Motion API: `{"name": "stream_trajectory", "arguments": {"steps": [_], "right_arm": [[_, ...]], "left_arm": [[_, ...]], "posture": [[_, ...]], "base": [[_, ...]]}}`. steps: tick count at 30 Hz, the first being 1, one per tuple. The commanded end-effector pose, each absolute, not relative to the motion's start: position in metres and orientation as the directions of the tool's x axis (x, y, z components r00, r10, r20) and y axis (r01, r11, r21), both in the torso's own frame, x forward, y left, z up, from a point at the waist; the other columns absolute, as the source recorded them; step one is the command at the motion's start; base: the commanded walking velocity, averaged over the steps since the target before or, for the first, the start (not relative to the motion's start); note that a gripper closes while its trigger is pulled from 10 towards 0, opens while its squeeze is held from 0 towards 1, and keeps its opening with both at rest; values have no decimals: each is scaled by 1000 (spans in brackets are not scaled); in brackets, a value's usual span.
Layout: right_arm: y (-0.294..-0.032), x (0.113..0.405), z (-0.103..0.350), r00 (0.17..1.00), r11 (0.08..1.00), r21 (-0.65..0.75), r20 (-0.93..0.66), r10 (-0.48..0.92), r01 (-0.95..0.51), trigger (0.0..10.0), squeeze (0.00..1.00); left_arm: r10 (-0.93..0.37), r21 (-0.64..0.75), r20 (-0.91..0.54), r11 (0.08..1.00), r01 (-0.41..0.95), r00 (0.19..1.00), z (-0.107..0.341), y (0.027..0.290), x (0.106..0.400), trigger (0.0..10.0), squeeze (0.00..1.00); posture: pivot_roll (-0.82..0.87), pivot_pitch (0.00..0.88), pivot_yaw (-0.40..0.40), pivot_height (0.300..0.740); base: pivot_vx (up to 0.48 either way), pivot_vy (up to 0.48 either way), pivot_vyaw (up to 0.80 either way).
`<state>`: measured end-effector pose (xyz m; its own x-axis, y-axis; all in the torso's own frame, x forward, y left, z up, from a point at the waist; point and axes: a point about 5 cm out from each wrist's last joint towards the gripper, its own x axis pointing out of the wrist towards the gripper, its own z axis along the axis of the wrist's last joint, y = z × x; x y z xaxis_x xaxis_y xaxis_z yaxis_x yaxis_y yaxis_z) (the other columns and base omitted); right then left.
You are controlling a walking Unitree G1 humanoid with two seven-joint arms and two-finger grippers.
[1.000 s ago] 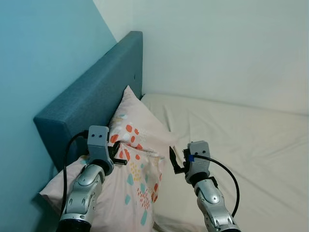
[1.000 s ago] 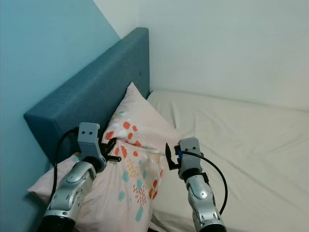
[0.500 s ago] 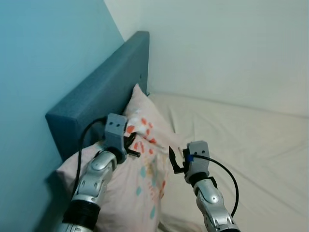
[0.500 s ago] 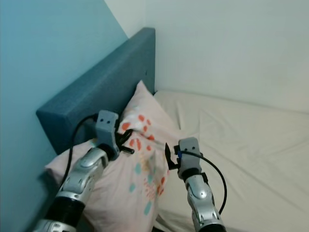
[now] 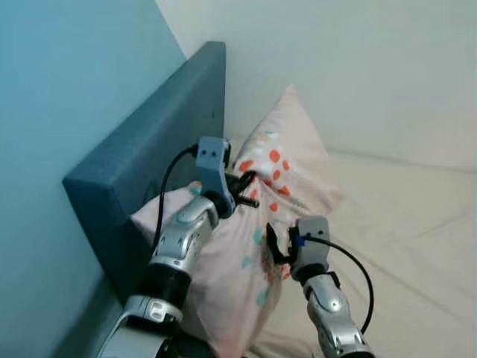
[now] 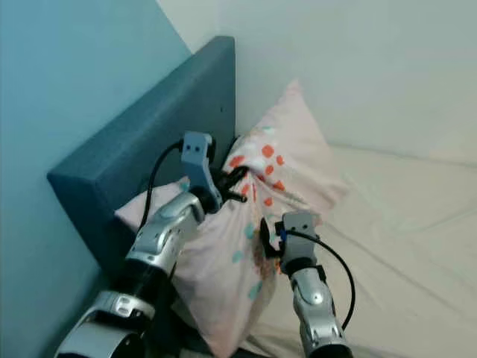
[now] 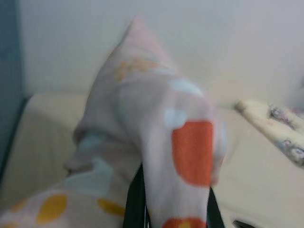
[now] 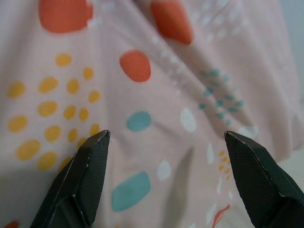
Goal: Clean up the room
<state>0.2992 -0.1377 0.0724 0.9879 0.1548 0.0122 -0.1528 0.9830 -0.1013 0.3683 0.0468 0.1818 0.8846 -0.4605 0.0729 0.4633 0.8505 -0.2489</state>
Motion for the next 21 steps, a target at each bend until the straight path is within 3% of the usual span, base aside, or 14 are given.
{"name": "stream_trajectory", "arguments": {"steps": [1, 5, 6, 19, 21], "right_arm": [[-138, 298, 69, 989, 984, -93, -7, 151, -151, 10000, 0], [-138, 299, 71, 989, 985, -92, -2, 149, -149, 10000, 0], [-138, 299, 74, 990, 986, -88, 8, 143, -142, 10000, 0], [-139, 298, 75, 987, 978, -138, 14, 158, -154, 10000, 0], [-139, 298, 75, 987, 976, -155, 14, 160, -156, 10000, 0]], "left_arm": [[-381, -243, 54, 892, 382, 923, 173, 57, 372, 10000, 0], [-367, -153, 13, 918, 365, 930, 156, 67, 369, 10000, 0], [-356, -120, 17, 927, 356, 934, 146, 80, 362, 10000, 0], [-277, -149, 16, 950, 276, 961, 122, 104, 338, 10000, 0], [-267, -168, 12, 949, 265, 964, 120, 106, 336, 10000, 0]], "posture": [[7, 18, -39, 740], [-4, 15, -27, 740], [-5, 9, -21, 740], [1, 4, -29, 740], [-2, 5, -32, 740]], "base": [[0, 0, 0], [0, 0, 0], [0, 0, 0], [0, 0, 0], [0, -364, 800]]}}
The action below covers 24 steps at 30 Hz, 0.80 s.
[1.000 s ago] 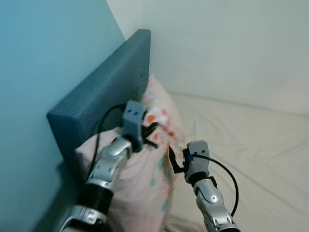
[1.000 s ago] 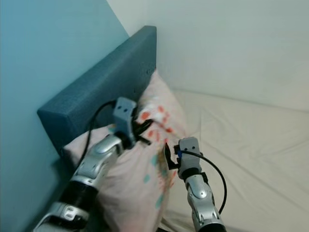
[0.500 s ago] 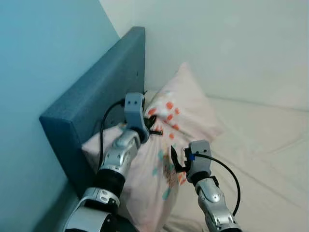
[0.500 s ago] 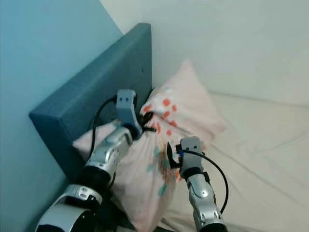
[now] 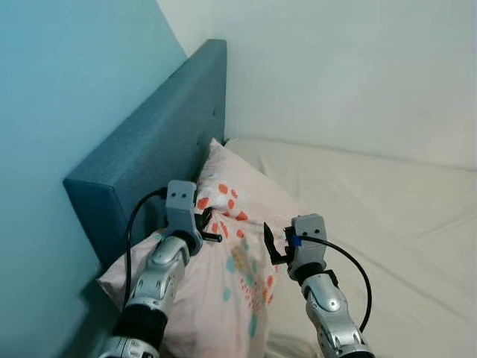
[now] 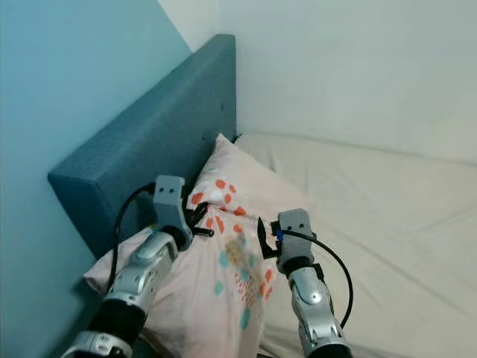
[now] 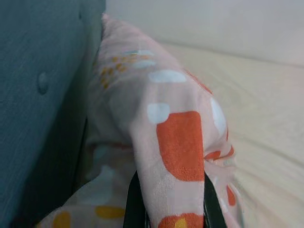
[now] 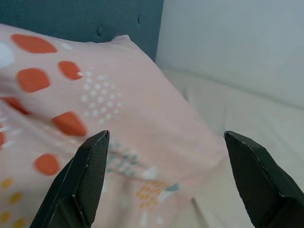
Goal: Clean up the room
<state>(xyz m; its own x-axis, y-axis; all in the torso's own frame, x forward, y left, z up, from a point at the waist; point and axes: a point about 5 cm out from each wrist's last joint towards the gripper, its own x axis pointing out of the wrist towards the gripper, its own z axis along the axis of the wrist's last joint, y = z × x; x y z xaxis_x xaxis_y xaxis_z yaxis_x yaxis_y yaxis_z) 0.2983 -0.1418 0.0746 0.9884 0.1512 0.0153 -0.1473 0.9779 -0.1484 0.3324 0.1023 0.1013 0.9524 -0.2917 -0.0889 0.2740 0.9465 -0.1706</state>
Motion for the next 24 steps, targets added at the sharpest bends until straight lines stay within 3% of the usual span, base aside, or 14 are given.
{"name": "stream_trajectory", "arguments": {"steps": [1, 9, 13, 22, 24], "right_arm": [[-139, 298, 75, 987, 976, -155, 14, 160, -156, 10000, 0], [-139, 299, 76, 987, 974, -163, 14, 160, -156, 10000, 0], [-143, 302, 73, 987, 976, -143, -29, 160, -162, 10000, 0], [-144, 304, 74, 984, 973, -146, -34, 173, -176, 10000, 0], [-145, 303, 74, 984, 973, -147, -35, 175, -178, 10000, 0]], "left_arm": [[-267, -168, 12, 949, 265, 964, 120, 106, 336, 10000, 0], [-258, -170, 11, 952, 256, 966, 118, 108, 334, 10000, 0], [-132, -174, -64, 977, 119, 989, 106, 124, 327, 10000, 0], [-120, -170, -65, 980, 108, 991, 108, 130, 323, 10000, 0], [-130, -167, -71, 979, 117, 989, 106, 131, 322, 10000, 0]], "posture": [[-2, 5, -32, 740], [-3, 7, -35, 740], [-4, 11, -62, 740], [2, 16, -69, 740], [0, 19, -67, 740]], "base": [[0, -364, 800], [0, -393, 800], [0, 0, 0], [0, 0, 0], [0, 424, 0]]}}
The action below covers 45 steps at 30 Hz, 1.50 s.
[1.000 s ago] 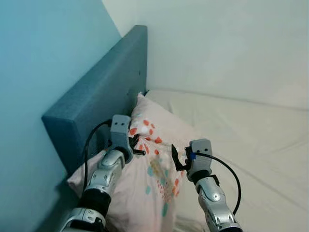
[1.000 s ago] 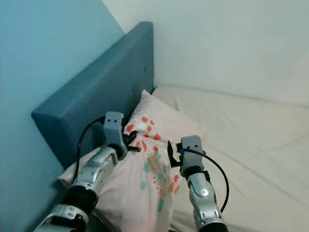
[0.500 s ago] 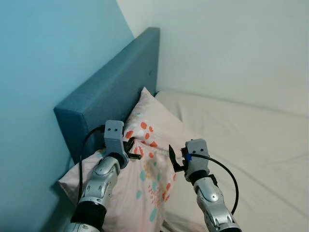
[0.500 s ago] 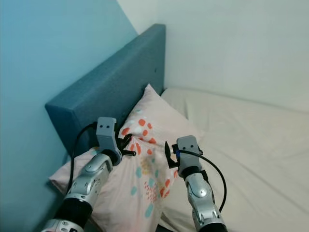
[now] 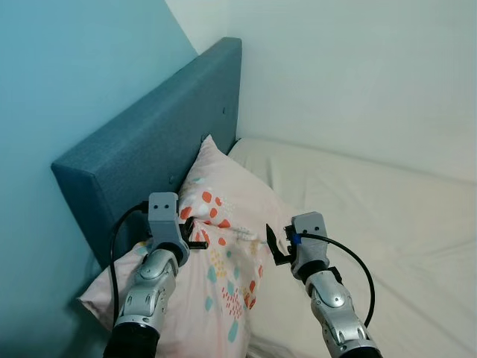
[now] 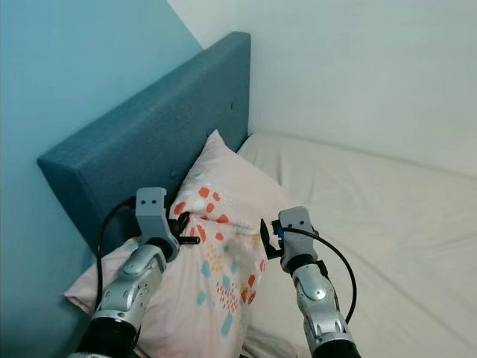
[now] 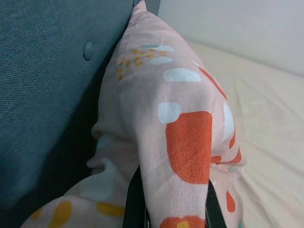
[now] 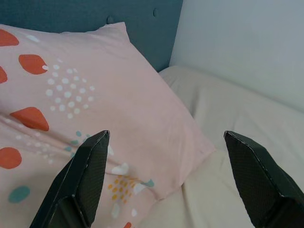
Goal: Clean up the room
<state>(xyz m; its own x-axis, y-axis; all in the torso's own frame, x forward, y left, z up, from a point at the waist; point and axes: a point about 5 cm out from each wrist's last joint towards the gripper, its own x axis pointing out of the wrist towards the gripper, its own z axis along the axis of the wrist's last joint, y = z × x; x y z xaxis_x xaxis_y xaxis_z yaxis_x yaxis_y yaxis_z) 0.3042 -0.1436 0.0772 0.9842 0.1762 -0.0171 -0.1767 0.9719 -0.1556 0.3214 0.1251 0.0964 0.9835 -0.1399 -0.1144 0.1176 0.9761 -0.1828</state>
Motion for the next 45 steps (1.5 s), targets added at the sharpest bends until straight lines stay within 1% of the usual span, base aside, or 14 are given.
{"name": "stream_trajectory", "arguments": {"steps": [1, 4, 6, 21, 28, 32, 34, 45], "right_arm": [[-145, 303, 74, 984, 973, -147, -35, 175, -178, 10000, 0], [-145, 303, 74, 984, 973, -146, -38, 176, -179, 10000, 0], [-145, 302, 74, 984, 973, -146, -40, 175, -179, 10000, 0], [-145, 298, 70, 984, 976, -134, -48, 169, -174, 10000, 0], [-145, 297, 70, 985, 977, -128, -47, 165, -169, 10000, 0], [-145, 297, 70, 986, 977, -129, -47, 163, -168, 10000, 0], [-146, 297, 70, 985, 977, -129, -48, 164, -169, 10000, 0], [-146, 297, 70, 984, 975, -132, -51, 171, -176, 10000, 0]], "left_arm": [[-130, -167, -71, 979, 117, 989, 106, 131, 322, 10000, 0], [-131, -164, -69, 979, 118, 989, 106, 131, 321, 10000, 0], [-130, -143, -68, 983, 119, 989, 108, 131, 320, 10000, 0], [-152, -130, -55, 981, 144, 987, 110, 128, 316, 10000, 0], [-158, -125, -53, 981, 150, 986, 111, 125, 316, 10000, 0], [-143, -146, -64, 980, 133, 988, 110, 125, 317, 10000, 0], [-114, -168, -98, 981, 97, 989, 107, 129, 318, 10000, 0], [-114, -172, -100, 981, 95, 988, 106, 132, 316, 10000, 0]], "posture": [[0, 19, -67, 740], [-1, 20, -66, 740], [-2, 21, -66, 740], [0, 27, -60, 740], [-1, 26, -57, 740], [-3, 26, -57, 740], [-2, 29, -61, 740], [-4, 22, -63, 740]], "base": [[0, 480, 0], [0, 480, 0], [0, 0, 0], [0, 0, 0], [0, -480, 0], [0, -480, 0], [0, 0, 0], [0, 0, 0]]}}
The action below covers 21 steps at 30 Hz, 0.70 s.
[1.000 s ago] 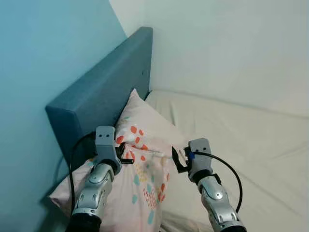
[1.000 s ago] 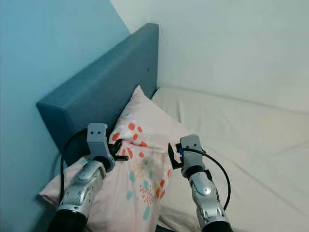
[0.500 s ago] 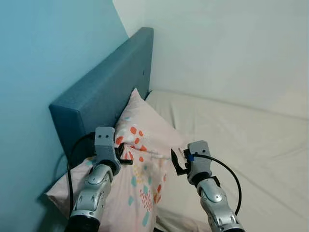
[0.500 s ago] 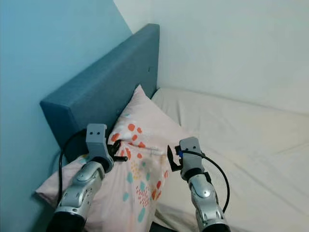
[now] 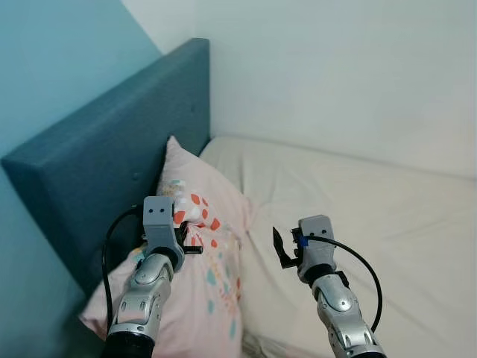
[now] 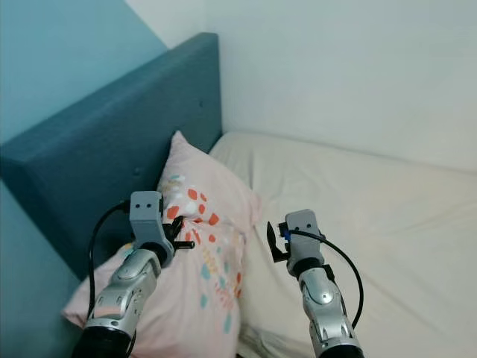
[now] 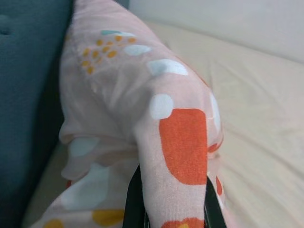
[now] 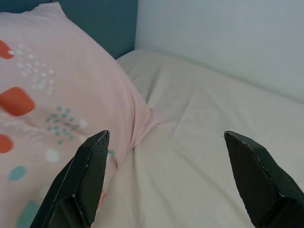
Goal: Clean up the room
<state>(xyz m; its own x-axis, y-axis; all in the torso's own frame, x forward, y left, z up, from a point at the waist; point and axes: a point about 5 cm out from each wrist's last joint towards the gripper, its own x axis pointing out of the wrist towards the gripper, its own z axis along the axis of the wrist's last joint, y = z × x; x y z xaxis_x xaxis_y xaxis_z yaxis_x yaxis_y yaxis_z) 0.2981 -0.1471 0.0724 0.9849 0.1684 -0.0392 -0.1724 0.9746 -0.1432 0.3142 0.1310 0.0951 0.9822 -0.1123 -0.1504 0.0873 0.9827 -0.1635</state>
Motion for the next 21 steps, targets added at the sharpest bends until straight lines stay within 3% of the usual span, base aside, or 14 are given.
{"name": "stream_trajectory", "arguments": {"steps": [1, 9, 18, 21], "right_arm": [[-145, 297, 71, 984, 975, -134, -50, 171, -176, 10000, 0], [-146, 297, 71, 985, 975, -138, -49, 168, -173, 10000, 0], [-148, 296, 70, 985, 975, -139, -51, 166, -171, 10000, 0], [-146, 297, 70, 985, 975, -136, -51, 168, -173, 10000, 0]], "left_arm": [[-117, -164, -97, 981, 100, 988, 107, 131, 317, 10000, 0], [-149, -147, -81, 980, 136, 986, 109, 126, 319, 10000, 0], [-166, -153, -73, 976, 154, 983, 110, 123, 319, 10000, 0], [-169, -146, -61, 976, 159, 984, 113, 124, 318, 10000, 0]], "posture": [[-6, 18, -63, 740], [-13, 9, -61, 740], [-10, 5, -62, 740], [-5, 5, -62, 740]], "base": [[0, 0, 0], [0, 0, 0], [0, 480, 0], [0, 0, 0]]}}
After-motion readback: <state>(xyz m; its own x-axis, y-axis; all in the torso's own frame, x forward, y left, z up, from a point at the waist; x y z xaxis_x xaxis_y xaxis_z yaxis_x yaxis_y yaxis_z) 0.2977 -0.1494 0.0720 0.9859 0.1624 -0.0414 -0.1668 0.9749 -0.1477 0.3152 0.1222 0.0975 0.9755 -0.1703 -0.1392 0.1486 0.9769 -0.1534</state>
